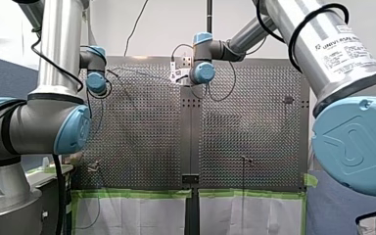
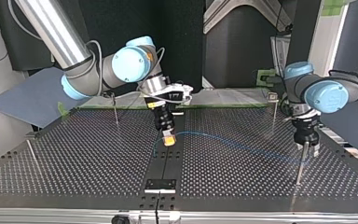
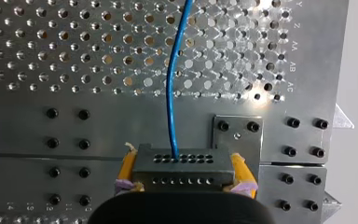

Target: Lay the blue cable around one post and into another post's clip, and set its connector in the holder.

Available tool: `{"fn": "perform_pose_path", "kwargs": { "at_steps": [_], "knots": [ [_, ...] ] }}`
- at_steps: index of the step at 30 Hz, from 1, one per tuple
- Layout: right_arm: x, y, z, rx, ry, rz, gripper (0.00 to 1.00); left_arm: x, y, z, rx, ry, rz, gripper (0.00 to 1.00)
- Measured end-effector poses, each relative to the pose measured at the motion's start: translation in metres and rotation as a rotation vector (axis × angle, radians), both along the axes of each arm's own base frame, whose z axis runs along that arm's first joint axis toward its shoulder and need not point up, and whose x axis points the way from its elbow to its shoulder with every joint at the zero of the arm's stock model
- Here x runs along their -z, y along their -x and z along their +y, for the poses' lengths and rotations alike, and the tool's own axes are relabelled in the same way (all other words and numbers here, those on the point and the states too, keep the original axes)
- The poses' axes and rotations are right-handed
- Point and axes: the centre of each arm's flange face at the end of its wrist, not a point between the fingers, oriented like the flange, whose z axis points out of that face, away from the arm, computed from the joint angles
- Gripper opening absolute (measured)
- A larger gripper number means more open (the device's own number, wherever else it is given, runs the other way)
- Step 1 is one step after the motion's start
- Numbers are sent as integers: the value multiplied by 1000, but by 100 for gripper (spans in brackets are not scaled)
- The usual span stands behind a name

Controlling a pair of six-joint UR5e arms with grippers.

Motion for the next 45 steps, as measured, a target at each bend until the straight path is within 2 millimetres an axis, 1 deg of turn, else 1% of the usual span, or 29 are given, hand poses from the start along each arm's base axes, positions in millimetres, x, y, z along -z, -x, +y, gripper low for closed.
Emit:
{"fn": "perform_pose_path", "kwargs": {
  "at_steps": [4,8,17,23,28,38,45],
  "knots": [
    [6,3,-1,7,-7,3,0,3,0,-1,-1,-7,11,100],
    [17,7,-4,17,-14,3,0,14,-2,-3,-2,-13,39,100],
    [49,28,-15,73,-42,15,0,18,-3,-3,-12,-10,48,100],
    [69,47,-27,134,-55,0,0,18,-3,-3,-7,-10,46,100],
    [87,67,-38,204,-65,-16,0,18,-4,-5,-2,-10,47,100],
    [118,96,-43,309,-77,-45,0,18,-3,-7,0,-14,49,100],
    [142,126,-50,402,-94,-87,0,19,-4,-8,1,-15,46,100]
  ]
}}
